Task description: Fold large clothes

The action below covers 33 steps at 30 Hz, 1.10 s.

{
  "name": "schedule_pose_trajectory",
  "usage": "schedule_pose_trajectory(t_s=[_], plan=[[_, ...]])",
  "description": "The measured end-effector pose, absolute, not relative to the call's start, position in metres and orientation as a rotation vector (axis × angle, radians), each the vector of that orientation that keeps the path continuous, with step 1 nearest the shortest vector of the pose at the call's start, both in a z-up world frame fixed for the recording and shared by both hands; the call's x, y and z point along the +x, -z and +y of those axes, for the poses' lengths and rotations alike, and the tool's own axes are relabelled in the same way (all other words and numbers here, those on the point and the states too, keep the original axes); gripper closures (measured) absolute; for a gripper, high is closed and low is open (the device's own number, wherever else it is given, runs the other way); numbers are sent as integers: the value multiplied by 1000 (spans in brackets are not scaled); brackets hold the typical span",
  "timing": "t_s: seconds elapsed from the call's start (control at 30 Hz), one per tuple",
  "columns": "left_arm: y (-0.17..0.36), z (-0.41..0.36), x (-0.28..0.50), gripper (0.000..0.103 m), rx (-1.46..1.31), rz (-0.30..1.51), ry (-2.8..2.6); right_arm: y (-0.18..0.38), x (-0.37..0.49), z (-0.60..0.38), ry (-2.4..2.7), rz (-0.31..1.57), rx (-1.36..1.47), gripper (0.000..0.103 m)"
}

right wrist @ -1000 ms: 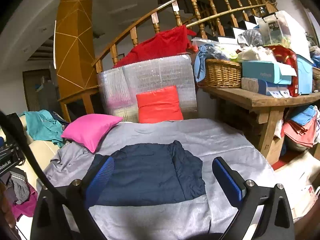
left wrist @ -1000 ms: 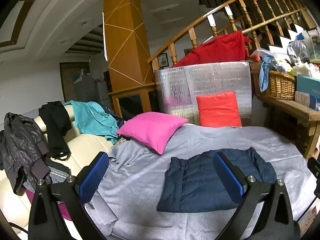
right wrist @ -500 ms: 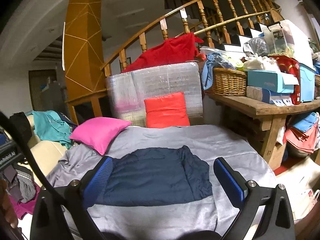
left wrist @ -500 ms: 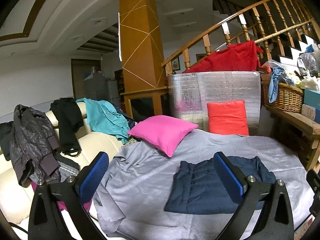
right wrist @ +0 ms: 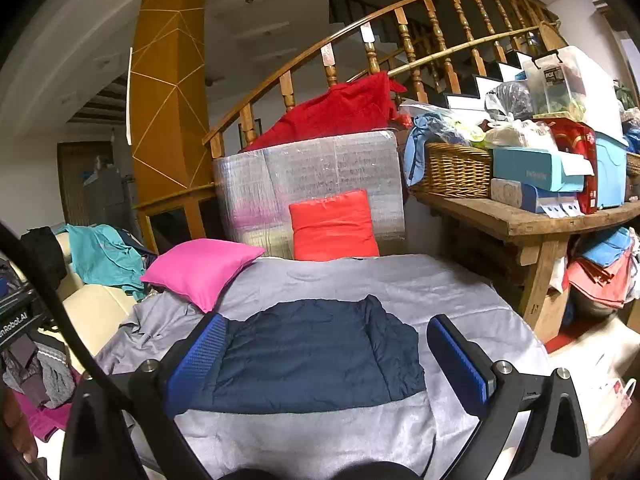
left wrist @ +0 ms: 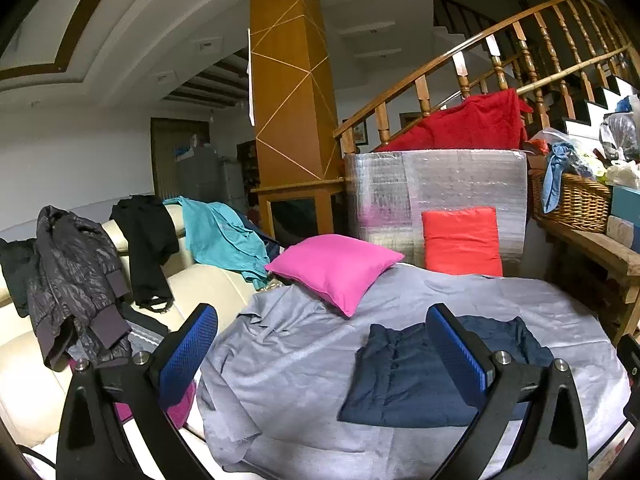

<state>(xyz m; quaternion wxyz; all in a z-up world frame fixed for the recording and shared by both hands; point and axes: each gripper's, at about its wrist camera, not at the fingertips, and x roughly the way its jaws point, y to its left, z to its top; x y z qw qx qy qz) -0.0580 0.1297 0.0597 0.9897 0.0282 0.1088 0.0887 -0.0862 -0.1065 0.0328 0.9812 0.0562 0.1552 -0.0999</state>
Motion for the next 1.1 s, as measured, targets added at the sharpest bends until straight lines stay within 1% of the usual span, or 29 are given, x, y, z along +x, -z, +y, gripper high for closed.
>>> schedule_pose_trajectory(t_s=[0.37, 1.1], plan=[[-60, 137, -61, 0, 41, 213, -189, -26, -81, -102, 206, 350, 90, 1], [-62, 143, -69, 0, 6, 204, -163, -31, -83, -91, 223, 335, 50, 1]])
